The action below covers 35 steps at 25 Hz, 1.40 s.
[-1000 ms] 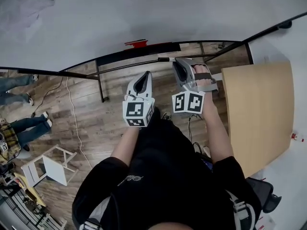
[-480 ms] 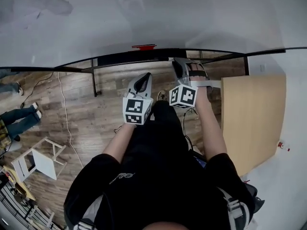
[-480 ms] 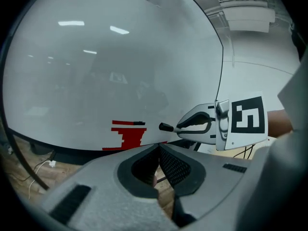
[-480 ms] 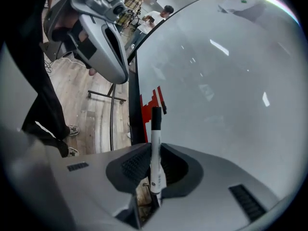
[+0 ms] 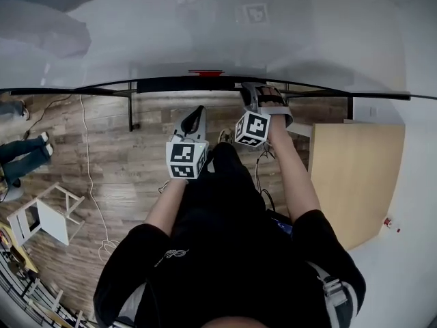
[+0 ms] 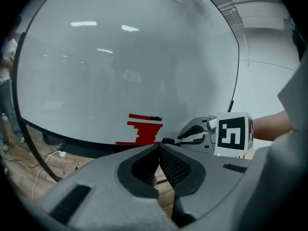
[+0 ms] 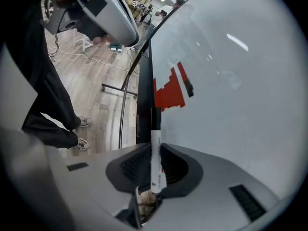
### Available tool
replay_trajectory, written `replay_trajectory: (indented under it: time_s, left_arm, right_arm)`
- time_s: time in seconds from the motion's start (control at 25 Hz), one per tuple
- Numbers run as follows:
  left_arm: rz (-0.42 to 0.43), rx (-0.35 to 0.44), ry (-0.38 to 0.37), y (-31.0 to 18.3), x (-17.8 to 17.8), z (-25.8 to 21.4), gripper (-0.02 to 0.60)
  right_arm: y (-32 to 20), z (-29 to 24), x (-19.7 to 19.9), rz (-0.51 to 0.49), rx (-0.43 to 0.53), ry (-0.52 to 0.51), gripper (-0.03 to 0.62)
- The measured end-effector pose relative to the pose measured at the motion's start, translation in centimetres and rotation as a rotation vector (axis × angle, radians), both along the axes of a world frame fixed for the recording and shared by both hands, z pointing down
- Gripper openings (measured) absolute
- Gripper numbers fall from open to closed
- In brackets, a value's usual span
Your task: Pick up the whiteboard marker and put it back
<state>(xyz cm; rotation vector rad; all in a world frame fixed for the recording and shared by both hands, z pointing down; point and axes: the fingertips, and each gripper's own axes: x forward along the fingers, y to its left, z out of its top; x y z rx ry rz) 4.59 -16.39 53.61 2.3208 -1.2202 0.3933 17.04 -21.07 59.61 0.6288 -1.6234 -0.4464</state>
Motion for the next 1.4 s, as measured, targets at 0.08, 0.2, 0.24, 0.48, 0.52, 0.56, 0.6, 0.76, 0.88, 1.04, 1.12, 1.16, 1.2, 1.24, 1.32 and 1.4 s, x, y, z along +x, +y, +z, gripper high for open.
replay_trajectory:
  time_s: [0.08, 0.2, 0.24, 0.48, 0.52, 0.56, 0.6, 0.76, 0.88, 1.04, 1.12, 1.16, 1.2, 1.24, 1.32, 1.4]
  left_arm:
    - [-0.022, -0.013, -0.001, -0.1, 0.1, 0.5, 0.005]
    - [-0.041, -0.024, -0.006, -0.4, 0.0, 1.0, 0.005]
    - [-0.047, -0.025, -0.009, -0.4, 0.0, 1.0, 0.005]
    - [-0.066, -0.019, -0.005, -0.3, 0.4, 0.8, 0.005]
    - [-0.067, -0.018, -0.004, -0.2, 0.4, 0.8, 0.005]
    - [-0.07, -0.018, -0.003, -0.2, 0.4, 0.8, 0.005]
    - [-0.072, -0.019, -0.003, -0.1, 0.4, 0.8, 0.005]
    - [-0.081, -0.021, -0.004, 0.2, 0.4, 0.9, 0.005]
    - [-0.087, -0.022, -0.002, 0.5, 0.2, 0.9, 0.005]
    - [-0.088, -0.023, -0.004, 0.6, 0.1, 0.9, 0.005]
    - [-0.087, -0.024, -0.006, 0.7, 0.0, 0.9, 0.005]
    - [-0.087, -0.024, -0.006, 0.8, 0.0, 0.9, 0.005]
    - [-0.086, -0.024, -0.005, 0.9, -0.1, 0.9, 0.005]
    - [-0.085, -0.024, -0.004, 1.0, -0.2, 0.9, 0.005]
    - [-0.082, -0.023, -0.003, 1.1, -0.3, 0.8, 0.005]
    - [-0.078, -0.022, -0.002, 1.1, -0.3, 0.7, 0.005]
  right_arm:
    - [-0.2, 0.7, 0.7, -0.005, -0.022, 0.013, 0.055]
    - [-0.5, 1.6, 1.0, -0.009, -0.042, 0.019, 0.055]
    - [-0.6, 1.8, 0.9, -0.012, -0.048, 0.017, 0.055]
    - [-0.7, 2.2, 1.0, -0.017, -0.053, 0.02, 0.055]
    - [-0.7, 2.2, 0.9, -0.018, -0.054, 0.02, 0.055]
    - [-0.7, 2.3, 0.8, -0.019, -0.056, 0.02, 0.055]
    - [-0.7, 2.4, 0.8, -0.019, -0.06, 0.021, 0.055]
    - [-0.7, 3.0, 0.7, -0.022, -0.068, 0.026, 0.055]
    - [-0.7, 3.2, 0.6, -0.022, -0.073, 0.032, 0.055]
    - [-0.7, 3.6, 0.8, -0.013, -0.085, 0.035, 0.057]
    - [-0.8, 3.9, 1.0, -0.011, -0.088, 0.036, 0.057]
    - [-0.8, 3.9, 1.0, -0.01, -0.087, 0.037, 0.057]
    - [-0.8, 3.9, 1.1, -0.009, -0.086, 0.041, 0.057]
    - [-0.9, 3.9, 1.1, -0.008, -0.083, 0.044, 0.057]
    - [-1.1, 3.8, 1.1, -0.008, -0.076, 0.049, 0.057]
    - [-1.2, 3.9, 1.3, -0.004, -0.074, 0.051, 0.058]
